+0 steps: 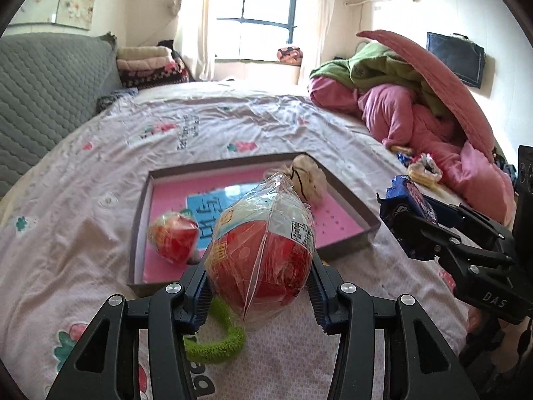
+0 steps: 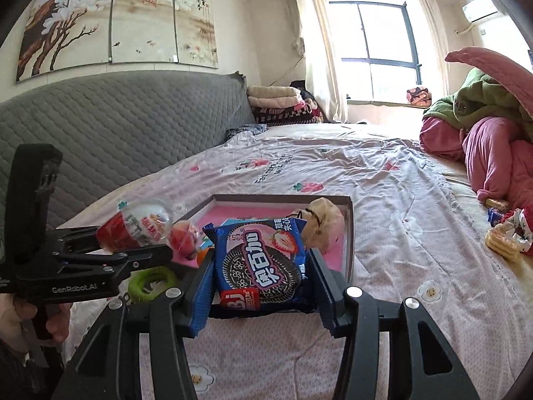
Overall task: Organize objects
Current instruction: 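Close the left tool on the red egg toy while the right tool closes on the biscuit pack, then lift the egg toy and biscuit pack with both tools and carry them over the grey box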
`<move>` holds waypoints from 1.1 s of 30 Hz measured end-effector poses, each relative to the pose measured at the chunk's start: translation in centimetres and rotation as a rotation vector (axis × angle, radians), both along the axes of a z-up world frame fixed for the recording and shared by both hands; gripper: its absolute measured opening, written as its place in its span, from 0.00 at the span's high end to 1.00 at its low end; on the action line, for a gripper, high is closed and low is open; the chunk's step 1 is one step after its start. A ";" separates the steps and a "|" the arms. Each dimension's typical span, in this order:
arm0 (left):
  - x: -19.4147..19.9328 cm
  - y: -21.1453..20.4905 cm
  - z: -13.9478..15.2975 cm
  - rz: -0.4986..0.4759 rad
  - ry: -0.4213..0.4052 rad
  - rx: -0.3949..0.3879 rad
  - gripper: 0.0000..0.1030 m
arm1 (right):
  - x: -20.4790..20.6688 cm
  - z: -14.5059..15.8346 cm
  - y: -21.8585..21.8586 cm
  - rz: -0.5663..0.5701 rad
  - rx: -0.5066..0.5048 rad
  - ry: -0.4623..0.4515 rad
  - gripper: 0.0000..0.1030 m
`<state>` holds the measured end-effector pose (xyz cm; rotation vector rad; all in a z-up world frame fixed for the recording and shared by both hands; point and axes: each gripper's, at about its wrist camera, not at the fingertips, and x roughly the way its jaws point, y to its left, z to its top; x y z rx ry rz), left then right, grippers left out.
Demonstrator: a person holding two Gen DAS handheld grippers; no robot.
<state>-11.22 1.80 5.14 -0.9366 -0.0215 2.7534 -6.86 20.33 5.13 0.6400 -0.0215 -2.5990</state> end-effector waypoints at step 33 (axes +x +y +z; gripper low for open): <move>-5.8 2.8 2.3 0.068 0.013 -0.030 0.50 | -5.9 2.6 0.4 -0.039 0.032 0.080 0.49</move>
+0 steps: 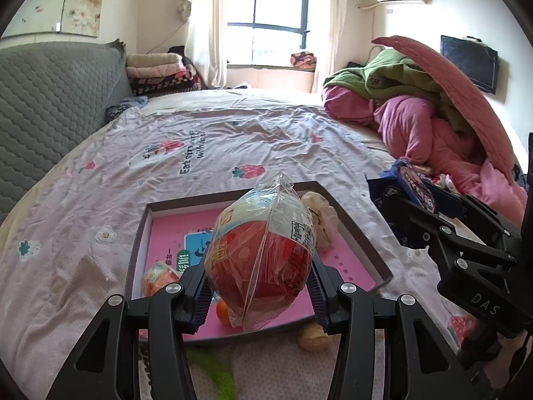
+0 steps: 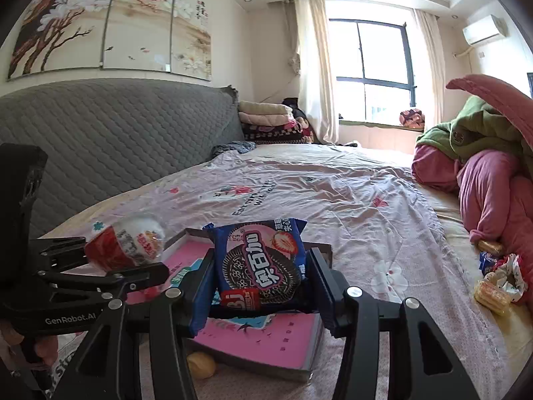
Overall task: Organize objects
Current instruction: 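Lift the egg toy and biscuit pack with both tools and carry them over the grey box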
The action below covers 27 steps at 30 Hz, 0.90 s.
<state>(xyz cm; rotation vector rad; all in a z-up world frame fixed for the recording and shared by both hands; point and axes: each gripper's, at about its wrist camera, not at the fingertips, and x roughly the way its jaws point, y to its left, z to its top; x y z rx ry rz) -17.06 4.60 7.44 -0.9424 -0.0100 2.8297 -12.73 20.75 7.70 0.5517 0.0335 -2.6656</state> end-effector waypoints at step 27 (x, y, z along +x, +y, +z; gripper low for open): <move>-4.6 0.1 0.9 0.055 -0.013 -0.017 0.50 | -2.5 -0.6 -0.5 -0.004 0.055 -0.044 0.48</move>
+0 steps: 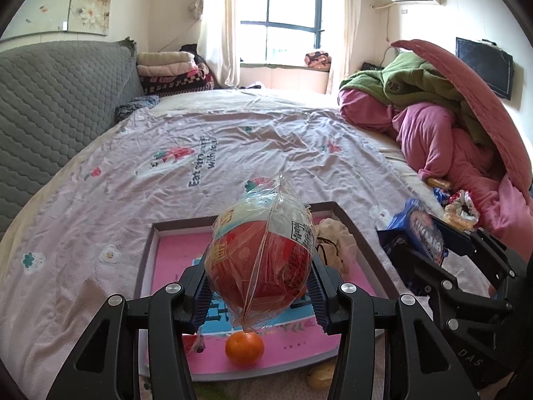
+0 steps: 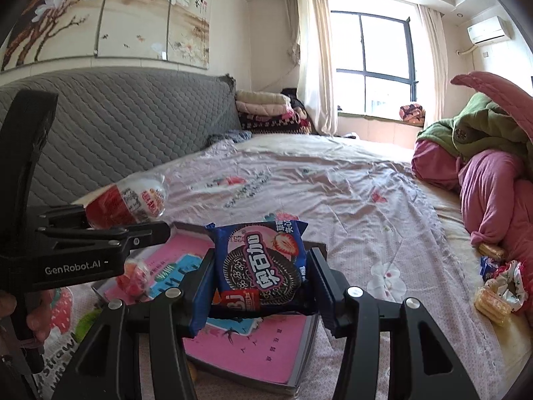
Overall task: Organize objects
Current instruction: 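Lift the egg toy and biscuit pack with both tools and carry them over the grey box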
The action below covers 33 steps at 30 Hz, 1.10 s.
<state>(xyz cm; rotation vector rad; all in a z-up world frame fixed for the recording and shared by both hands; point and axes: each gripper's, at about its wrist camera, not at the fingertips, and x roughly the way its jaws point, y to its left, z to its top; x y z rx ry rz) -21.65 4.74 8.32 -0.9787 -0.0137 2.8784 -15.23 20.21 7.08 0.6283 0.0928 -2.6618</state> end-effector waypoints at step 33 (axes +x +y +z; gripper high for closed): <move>-2.1 1.9 -8.6 -0.051 -0.194 -0.052 0.50 | -3.0 -5.3 -0.6 -0.025 0.103 -0.242 0.71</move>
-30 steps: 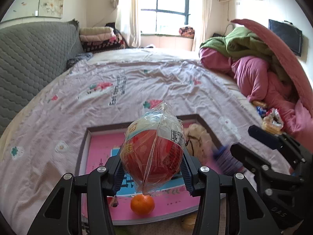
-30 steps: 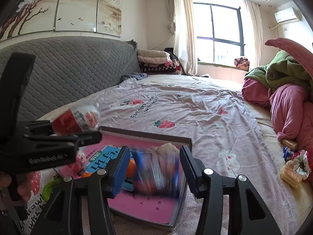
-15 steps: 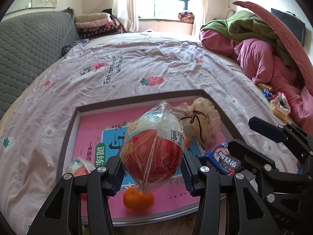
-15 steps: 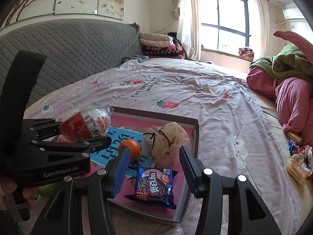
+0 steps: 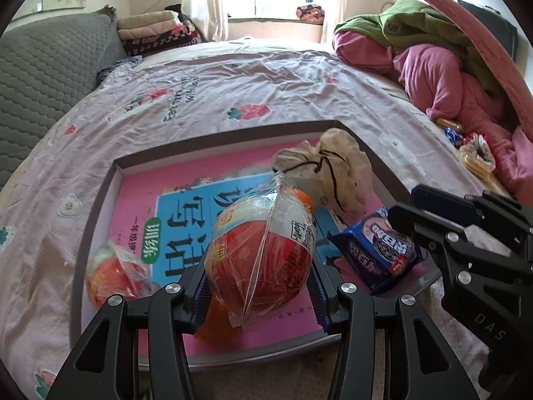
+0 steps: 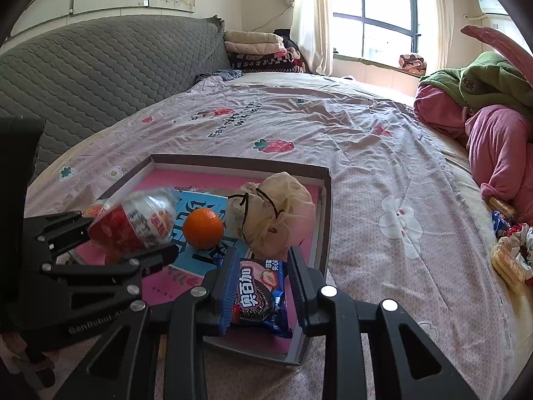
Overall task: Organize objects
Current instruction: 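Lift the egg toy and biscuit pack with both tools and carry them over the grey box, then lower both held items onto the pink book and open both tools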
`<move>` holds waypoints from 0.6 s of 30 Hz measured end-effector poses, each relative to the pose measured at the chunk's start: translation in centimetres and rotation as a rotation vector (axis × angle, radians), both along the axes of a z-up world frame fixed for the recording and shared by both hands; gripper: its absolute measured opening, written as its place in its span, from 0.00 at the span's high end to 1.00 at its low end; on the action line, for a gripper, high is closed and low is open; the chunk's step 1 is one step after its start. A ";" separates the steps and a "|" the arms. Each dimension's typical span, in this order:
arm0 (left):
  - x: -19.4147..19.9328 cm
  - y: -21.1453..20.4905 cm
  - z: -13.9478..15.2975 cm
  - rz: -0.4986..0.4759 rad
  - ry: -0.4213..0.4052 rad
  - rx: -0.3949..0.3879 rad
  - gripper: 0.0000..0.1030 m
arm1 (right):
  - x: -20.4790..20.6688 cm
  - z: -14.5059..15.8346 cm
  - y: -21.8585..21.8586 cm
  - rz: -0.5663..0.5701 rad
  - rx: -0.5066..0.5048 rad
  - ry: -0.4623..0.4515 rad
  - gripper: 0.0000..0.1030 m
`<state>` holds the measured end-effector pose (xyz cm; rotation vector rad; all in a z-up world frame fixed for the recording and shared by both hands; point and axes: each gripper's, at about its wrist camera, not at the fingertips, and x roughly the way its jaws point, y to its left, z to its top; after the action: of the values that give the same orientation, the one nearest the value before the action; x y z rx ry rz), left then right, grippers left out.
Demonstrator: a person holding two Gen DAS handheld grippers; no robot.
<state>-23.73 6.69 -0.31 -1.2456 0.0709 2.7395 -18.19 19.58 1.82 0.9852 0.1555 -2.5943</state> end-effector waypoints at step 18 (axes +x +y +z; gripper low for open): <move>0.5 1.8 -1.2 -0.059 -0.026 -0.013 0.50 | 0.0 -0.6 -0.3 0.011 0.004 -0.030 0.71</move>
<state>-23.21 8.54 -1.50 -1.2618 0.1205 2.6761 -18.21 19.26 1.24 1.0210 0.1580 -2.5696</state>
